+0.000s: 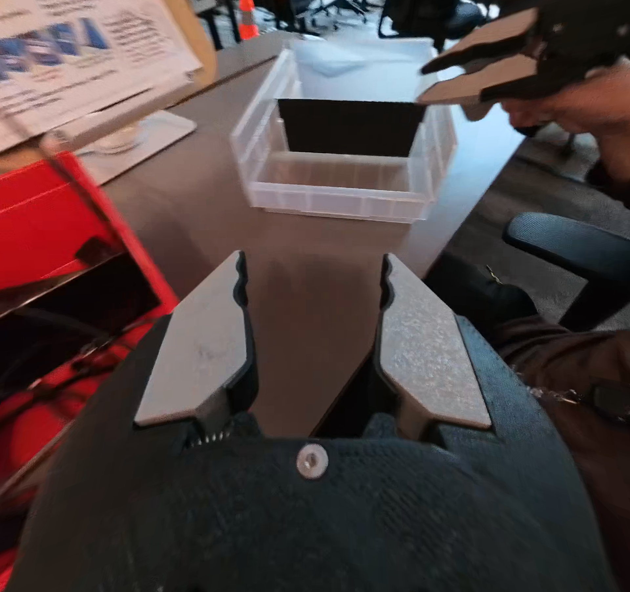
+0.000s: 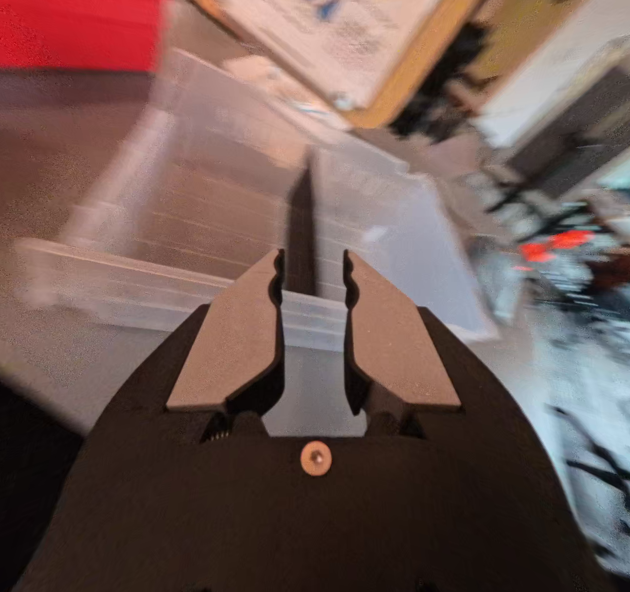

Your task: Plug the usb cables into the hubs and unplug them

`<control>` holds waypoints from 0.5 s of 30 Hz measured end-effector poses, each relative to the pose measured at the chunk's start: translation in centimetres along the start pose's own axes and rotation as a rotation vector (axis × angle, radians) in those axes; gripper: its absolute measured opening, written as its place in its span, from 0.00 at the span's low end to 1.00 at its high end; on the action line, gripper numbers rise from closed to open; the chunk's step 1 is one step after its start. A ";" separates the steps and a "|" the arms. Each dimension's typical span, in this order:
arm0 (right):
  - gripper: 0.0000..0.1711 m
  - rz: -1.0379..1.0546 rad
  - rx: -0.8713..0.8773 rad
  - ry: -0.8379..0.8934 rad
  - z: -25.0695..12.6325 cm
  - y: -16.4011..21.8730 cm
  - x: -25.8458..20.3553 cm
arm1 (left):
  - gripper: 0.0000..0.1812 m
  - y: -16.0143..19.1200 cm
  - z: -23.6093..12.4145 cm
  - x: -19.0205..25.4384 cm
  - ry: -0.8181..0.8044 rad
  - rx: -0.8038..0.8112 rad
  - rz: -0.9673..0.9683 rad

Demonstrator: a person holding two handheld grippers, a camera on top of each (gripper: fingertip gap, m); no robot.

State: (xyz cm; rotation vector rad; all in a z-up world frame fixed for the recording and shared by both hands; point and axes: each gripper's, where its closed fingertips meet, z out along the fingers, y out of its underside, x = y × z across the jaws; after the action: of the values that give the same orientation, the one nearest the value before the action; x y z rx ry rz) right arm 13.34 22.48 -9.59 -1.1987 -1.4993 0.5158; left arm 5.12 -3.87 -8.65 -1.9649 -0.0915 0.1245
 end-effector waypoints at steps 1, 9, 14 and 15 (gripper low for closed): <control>0.23 -0.060 0.011 0.114 -0.4 0.8 2.8 | 0.44 0.2 -1.2 -1.4 -0.034 0.011 -0.028; 0.36 0.121 0.070 -0.128 -5.0 -2.4 1.9 | 0.52 3.9 -3.6 -6.9 -0.174 -0.029 -0.152; 0.43 -0.074 0.061 -0.308 -3.3 -6.2 -8.8 | 0.46 5.8 -1.5 -8.5 -0.219 -0.125 -0.114; 0.43 -0.131 0.033 -0.298 -2.1 -6.0 -10.2 | 0.45 6.7 -0.7 -8.6 -0.204 -0.166 -0.124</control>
State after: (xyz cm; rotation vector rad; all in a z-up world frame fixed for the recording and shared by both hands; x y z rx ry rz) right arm 11.70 10.56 -8.78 -1.0214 -1.8010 0.6494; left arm -3.23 -8.12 -14.23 -2.1010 -0.3669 0.2421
